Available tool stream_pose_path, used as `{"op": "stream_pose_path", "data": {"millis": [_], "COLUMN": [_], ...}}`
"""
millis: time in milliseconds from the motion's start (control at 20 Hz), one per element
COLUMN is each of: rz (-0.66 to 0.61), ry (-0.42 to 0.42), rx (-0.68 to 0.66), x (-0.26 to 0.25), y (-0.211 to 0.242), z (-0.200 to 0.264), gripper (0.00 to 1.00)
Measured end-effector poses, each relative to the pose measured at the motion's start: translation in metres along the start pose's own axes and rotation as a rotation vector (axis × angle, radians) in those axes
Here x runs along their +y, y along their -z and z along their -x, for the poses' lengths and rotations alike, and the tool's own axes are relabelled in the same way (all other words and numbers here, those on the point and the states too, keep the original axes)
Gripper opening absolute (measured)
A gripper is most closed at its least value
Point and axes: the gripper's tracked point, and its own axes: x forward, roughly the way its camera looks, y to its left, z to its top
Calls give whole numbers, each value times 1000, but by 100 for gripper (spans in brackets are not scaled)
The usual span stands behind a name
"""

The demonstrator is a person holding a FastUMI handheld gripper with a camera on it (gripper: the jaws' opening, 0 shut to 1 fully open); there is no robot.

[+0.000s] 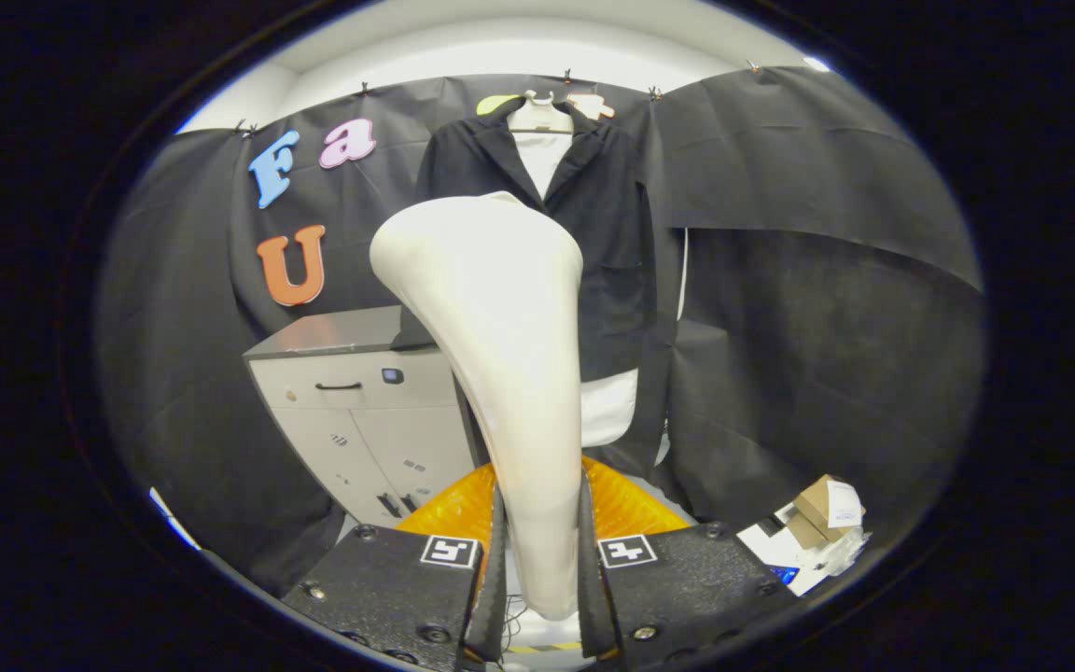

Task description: Iron the clothes twice with a garment steamer, once on the left side and once on the right side.

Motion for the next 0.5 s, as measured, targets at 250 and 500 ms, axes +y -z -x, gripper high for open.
{"op": "stream_pose_path", "data": {"millis": [250,500], "rz": [45,56], "ry": [-46,-72], "rx": [-12,1], "x": [24,32], "y": [26,31], "z": [37,42], "gripper": [34,34]}}
